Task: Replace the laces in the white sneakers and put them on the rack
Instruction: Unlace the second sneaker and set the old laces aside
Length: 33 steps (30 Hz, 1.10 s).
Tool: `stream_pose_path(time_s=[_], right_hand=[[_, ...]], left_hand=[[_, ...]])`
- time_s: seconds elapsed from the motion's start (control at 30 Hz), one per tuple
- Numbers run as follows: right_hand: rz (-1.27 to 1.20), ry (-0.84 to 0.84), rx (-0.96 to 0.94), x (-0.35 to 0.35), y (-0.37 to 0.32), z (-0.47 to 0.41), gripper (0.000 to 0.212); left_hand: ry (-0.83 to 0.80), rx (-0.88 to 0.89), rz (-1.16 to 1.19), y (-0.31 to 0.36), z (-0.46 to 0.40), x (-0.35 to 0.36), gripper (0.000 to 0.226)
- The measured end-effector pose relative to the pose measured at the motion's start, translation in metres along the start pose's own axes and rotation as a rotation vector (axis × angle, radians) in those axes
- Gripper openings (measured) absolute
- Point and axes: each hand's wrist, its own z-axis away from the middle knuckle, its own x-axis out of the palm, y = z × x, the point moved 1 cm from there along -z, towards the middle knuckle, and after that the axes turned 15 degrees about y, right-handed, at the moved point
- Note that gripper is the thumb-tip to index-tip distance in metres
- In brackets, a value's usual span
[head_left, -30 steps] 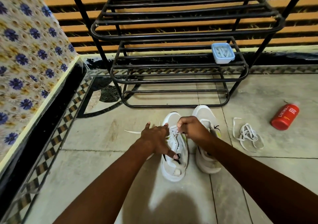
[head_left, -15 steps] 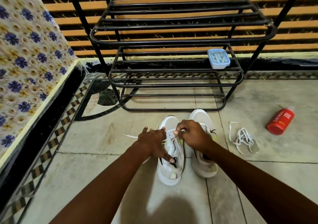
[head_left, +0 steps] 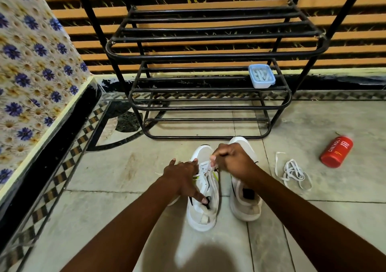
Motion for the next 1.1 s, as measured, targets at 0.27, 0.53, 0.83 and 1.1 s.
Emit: stream_pose_path(time_s=[0.27,0.53,0.83,1.1], right_hand=[[0.111,-0.102,0.019,0.003,-0.004,0.005,0.032],[1.023,-0.393,-0.432,0.014,0.006,0.007,0.025],[0.744,0.044,-0.619,-0.007,-0.006,0.008,0.012],[-0.327,0.056,0.027,-0.03,-0.03,0.013,0.02]], left_hand=[[-0.012,-0.005,0.017,0.0,0.002,0.001,0.139],[-0.03,-0.016,0.01,0.001,0.003,0.001,0.142],[-0.053,0.006,-0.039,0.009,0.012,-0.017,0.134],[-0.049,-0.021,-0.029,0.012,0.015,-0.02,0.139]])
